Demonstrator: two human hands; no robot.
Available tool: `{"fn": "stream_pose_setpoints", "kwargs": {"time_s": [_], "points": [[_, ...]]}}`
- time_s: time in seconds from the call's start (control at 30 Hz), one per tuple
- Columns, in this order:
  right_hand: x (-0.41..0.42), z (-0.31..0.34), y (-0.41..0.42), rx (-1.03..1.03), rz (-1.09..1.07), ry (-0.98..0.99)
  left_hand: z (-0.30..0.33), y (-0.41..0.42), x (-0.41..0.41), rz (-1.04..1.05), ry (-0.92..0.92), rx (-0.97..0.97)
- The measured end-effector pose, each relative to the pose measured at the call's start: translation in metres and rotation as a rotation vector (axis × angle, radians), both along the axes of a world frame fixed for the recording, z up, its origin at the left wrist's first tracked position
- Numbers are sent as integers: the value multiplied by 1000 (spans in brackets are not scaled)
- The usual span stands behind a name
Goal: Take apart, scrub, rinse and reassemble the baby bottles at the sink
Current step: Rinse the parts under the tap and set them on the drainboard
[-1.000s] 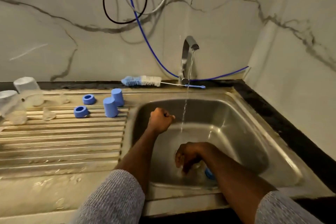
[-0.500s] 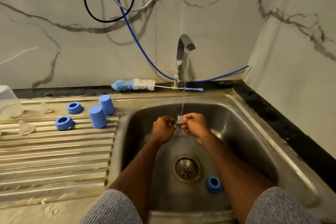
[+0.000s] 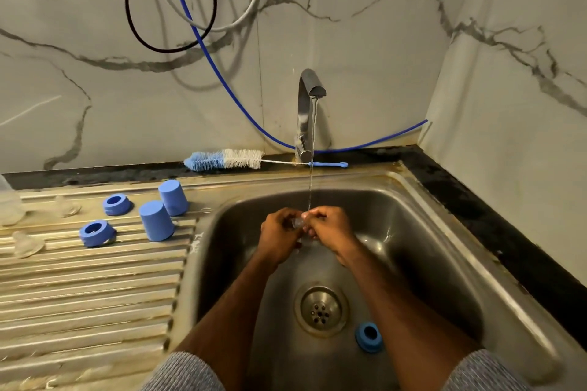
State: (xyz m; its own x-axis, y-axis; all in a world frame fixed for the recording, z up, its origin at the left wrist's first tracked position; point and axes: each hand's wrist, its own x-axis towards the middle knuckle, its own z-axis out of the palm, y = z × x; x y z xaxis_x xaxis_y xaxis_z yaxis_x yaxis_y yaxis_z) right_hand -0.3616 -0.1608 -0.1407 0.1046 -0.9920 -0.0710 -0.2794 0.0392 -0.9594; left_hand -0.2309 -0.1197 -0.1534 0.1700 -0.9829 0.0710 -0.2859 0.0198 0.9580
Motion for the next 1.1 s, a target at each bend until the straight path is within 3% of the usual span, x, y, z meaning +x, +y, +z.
{"fn": "stream_pose_setpoints", "kwargs": {"time_s": [0.2,0.53,0.87,1.1], "points": [[2,4,4,-97,27,-76,4,-1,3,6,127,2],[-3,5,2,77,68,-304,4,1,-2,18,148,-5],[-2,4,-2,137,-42,-359,9,2,-11,40,88,-77],[-3,9,2,134,6,-352,9,1,-9,64,79,-56]]}}
